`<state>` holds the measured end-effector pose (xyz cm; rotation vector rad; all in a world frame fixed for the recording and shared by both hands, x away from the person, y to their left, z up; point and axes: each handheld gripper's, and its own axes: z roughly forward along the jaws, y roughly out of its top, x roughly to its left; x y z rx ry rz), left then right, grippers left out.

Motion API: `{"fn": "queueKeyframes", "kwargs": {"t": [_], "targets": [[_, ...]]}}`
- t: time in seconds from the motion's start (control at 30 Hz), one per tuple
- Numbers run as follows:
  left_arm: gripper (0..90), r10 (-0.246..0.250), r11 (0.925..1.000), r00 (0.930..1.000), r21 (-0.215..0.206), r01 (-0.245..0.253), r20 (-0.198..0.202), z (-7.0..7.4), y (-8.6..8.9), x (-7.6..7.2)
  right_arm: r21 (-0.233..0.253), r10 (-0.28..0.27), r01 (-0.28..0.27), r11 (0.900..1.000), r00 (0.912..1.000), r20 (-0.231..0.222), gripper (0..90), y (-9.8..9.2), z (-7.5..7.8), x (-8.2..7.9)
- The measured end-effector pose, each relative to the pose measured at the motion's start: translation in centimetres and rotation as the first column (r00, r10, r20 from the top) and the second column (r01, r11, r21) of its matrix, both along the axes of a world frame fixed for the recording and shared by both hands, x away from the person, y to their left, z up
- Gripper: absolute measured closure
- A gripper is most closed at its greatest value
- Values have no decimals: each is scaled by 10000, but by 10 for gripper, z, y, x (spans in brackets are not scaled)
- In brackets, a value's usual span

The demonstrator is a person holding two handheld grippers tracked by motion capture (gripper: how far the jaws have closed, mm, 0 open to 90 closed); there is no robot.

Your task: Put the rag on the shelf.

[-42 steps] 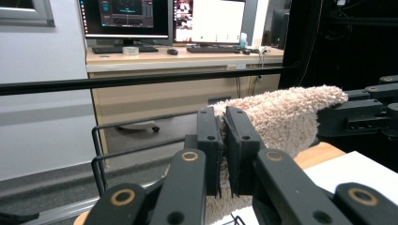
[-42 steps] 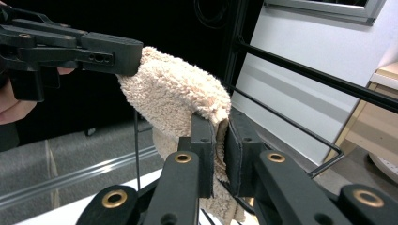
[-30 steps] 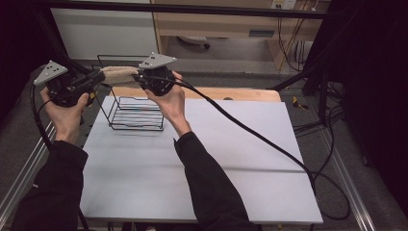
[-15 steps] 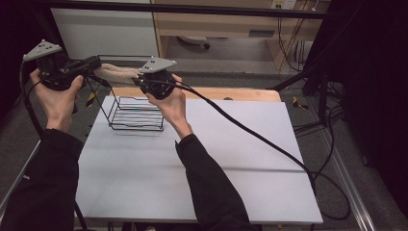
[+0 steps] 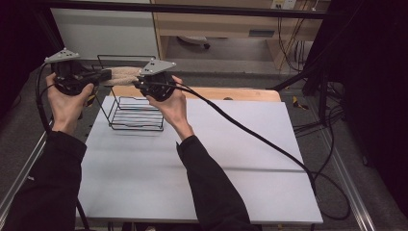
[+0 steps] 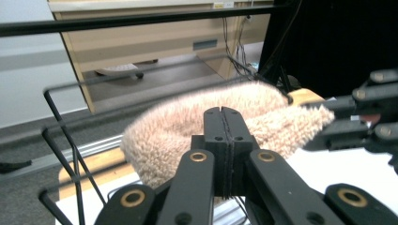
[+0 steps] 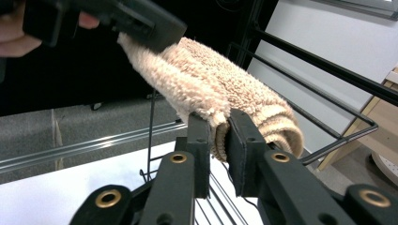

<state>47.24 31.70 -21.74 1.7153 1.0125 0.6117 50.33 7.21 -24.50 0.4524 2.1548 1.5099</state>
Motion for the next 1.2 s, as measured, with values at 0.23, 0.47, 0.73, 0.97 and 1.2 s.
{"fn": "queueKeyframes", "kwargs": {"t": [0.23,0.47,0.73,0.97,1.2], "targets": [[899,74,9999,9999,-93,-75,-77,-9,-1,4,-1,215,-215,9998,9996,-189,673,-1,1,-2],[899,121,9999,9999,-1,-121,-55,-12,-3,6,529,410,-391,9978,9985,-356,550,-11,12,-4],[899,56,9999,9999,104,-54,-135,-18,-4,8,987,66,10,9951,9971,-759,850,-11,18,12],[899,-79,9999,9999,119,80,-89,-22,-3,9,1439,-127,276,9892,9945,-1035,900,-4,7,27],[879,-267,9984,9996,493,260,135,-35,-2,-5,1358,-513,645,9886,9938,-988,900,-5,7,32]]}}
